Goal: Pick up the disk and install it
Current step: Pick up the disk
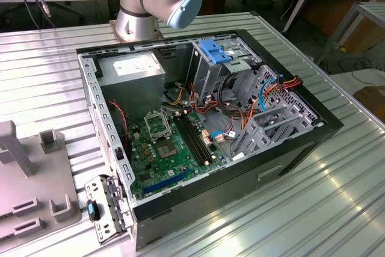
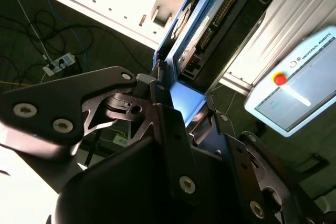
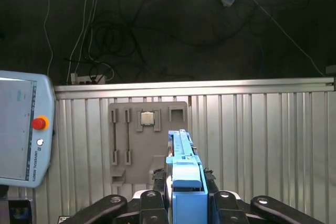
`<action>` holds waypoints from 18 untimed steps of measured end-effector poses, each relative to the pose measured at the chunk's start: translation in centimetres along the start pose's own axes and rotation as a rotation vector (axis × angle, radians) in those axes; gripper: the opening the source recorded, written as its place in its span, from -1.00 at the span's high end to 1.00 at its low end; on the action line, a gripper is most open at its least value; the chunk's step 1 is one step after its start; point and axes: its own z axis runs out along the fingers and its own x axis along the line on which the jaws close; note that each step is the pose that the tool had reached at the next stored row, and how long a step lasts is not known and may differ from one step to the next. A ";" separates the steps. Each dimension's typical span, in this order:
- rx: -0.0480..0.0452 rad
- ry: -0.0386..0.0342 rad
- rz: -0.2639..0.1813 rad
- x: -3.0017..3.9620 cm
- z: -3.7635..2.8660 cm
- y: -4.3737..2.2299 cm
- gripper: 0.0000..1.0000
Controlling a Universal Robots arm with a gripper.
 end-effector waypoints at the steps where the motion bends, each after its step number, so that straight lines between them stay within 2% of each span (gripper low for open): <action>1: 0.0000 0.0000 0.000 0.00 0.00 -0.20 0.26; 18: 0.0000 0.0000 0.000 -0.09 0.05 -2.82 0.26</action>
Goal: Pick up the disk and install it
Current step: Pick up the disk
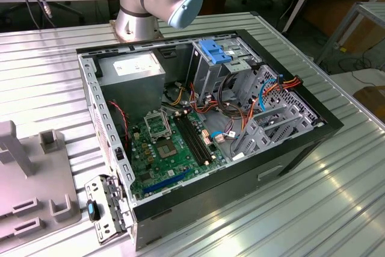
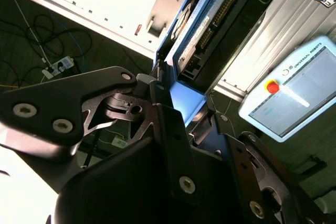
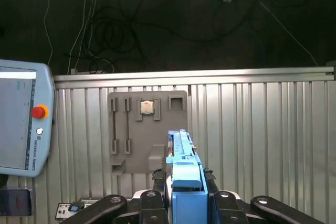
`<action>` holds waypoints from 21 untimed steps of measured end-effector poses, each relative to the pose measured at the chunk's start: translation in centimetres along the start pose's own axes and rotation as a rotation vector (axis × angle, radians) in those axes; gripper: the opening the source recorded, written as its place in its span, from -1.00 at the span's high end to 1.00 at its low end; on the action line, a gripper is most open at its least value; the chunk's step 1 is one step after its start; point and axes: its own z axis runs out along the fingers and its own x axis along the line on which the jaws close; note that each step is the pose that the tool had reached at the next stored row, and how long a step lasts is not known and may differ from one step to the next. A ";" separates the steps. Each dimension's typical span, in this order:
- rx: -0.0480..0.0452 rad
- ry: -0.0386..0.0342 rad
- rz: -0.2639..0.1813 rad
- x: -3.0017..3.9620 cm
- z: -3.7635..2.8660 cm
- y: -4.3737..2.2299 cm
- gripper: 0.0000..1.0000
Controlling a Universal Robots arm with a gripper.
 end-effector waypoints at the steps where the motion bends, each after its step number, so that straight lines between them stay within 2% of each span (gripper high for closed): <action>1: 0.0000 0.0000 0.000 0.00 0.00 -0.15 0.26; 11: 0.0000 0.0000 0.000 -0.06 0.03 -1.67 0.26; 13: 0.0000 0.0000 0.000 -0.10 0.06 -3.08 0.26; 18: 0.0000 0.0000 0.000 -0.15 0.08 -4.40 0.26; 21: 0.0000 0.0000 0.000 -0.16 0.09 -4.81 0.26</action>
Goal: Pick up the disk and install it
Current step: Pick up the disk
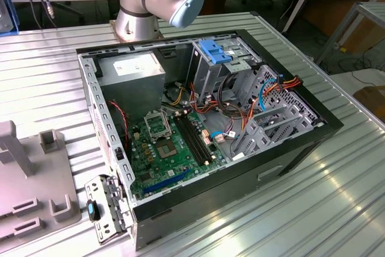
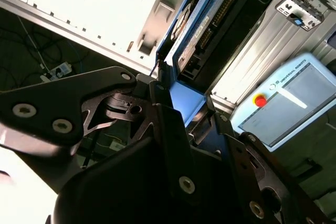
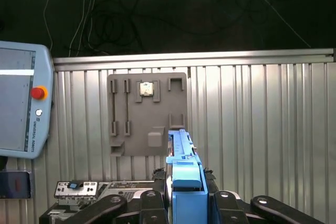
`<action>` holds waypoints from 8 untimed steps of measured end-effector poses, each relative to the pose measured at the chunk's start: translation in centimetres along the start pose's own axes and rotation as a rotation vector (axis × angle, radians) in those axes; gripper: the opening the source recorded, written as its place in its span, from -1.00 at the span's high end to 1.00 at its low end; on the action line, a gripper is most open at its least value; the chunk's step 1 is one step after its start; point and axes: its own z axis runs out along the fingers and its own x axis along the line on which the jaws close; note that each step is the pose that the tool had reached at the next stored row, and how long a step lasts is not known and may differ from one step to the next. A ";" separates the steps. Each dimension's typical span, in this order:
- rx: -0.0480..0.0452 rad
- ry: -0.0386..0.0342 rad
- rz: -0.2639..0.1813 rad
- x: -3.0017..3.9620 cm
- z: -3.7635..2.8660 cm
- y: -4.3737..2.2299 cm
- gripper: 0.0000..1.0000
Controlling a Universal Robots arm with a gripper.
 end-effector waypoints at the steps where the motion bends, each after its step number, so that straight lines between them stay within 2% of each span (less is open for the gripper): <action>1: 0.0000 0.0000 0.000 0.00 0.00 -0.15 0.26; 8: 0.0000 0.0000 0.000 -0.05 0.03 -1.51 0.26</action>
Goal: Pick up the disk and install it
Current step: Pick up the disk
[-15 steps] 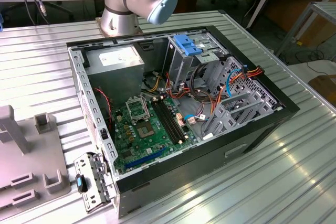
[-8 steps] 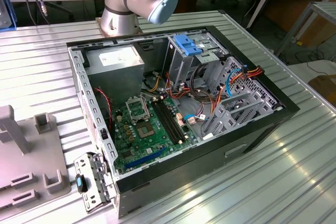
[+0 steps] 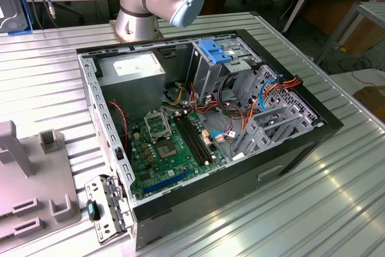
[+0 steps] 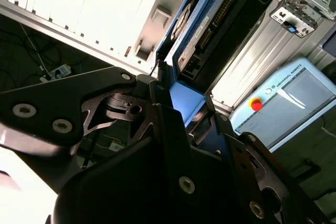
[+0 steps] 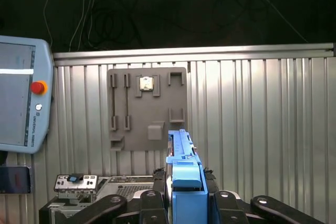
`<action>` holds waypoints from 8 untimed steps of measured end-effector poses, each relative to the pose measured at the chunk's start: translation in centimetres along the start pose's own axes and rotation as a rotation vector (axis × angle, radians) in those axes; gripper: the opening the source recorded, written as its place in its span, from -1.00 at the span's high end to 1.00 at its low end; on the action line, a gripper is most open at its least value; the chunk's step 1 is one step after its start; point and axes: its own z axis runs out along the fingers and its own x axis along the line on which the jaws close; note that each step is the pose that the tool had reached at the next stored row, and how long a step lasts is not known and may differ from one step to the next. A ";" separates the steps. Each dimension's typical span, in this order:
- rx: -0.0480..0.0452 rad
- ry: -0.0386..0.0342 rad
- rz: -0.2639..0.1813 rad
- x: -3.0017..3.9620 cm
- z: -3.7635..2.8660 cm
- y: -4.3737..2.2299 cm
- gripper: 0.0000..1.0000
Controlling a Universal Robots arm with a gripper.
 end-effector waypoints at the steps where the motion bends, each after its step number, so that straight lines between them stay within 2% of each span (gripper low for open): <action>1: -0.0001 0.0000 0.000 -0.01 0.00 -0.21 0.26; 8: -0.0001 0.0000 0.000 -0.06 0.03 -1.82 0.26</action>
